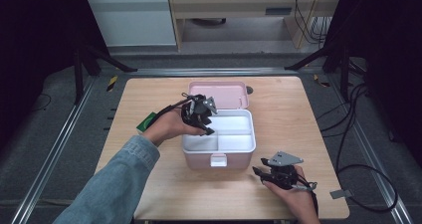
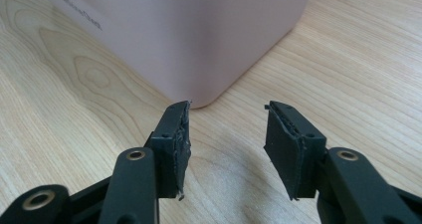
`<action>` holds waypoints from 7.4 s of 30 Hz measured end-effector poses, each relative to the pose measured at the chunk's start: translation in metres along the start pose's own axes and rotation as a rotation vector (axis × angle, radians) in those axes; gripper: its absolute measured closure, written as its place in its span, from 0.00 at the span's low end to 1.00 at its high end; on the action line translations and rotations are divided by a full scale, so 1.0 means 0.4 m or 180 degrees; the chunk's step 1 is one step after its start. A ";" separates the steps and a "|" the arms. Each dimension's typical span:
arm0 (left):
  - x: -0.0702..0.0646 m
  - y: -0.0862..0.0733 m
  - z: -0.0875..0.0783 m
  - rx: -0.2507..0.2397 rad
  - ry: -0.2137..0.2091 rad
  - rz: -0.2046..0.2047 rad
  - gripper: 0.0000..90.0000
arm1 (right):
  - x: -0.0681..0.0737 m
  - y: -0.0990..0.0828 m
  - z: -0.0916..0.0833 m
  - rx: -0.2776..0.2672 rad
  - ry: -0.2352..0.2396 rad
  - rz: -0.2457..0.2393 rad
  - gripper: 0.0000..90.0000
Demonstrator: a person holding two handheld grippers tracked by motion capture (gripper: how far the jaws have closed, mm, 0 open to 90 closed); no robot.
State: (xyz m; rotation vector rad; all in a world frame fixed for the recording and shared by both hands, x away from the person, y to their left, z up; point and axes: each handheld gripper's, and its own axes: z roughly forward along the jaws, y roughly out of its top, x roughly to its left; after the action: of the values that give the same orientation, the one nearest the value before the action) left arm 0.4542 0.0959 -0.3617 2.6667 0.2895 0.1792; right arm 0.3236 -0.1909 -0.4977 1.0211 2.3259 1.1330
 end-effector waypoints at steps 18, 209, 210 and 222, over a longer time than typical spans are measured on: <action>0.004 0.017 0.025 0.0121 -0.0173 0.0110 0.79 | -0.002 -0.010 -0.011 0.0011 0.0001 0.0014 0.65; -0.208 -0.628 -0.106 -0.0267 0.0211 -0.0710 1.00 | -0.031 -0.015 -0.013 0.0032 -0.0128 0.0175 0.71; -0.207 -0.631 -0.098 -0.0264 0.0200 -0.0732 1.00 | -0.030 -0.015 -0.013 0.0030 -0.0128 0.0174 0.71; -0.201 -0.638 -0.075 -0.0317 0.0476 -0.0951 0.74 | -0.028 -0.017 -0.009 0.0069 -0.0118 0.0170 0.66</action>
State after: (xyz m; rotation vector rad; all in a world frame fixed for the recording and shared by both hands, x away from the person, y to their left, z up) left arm 0.3266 0.3138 -0.4555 2.4791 0.7014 0.2899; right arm 0.3260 -0.2039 -0.5009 1.1090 2.2996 1.1015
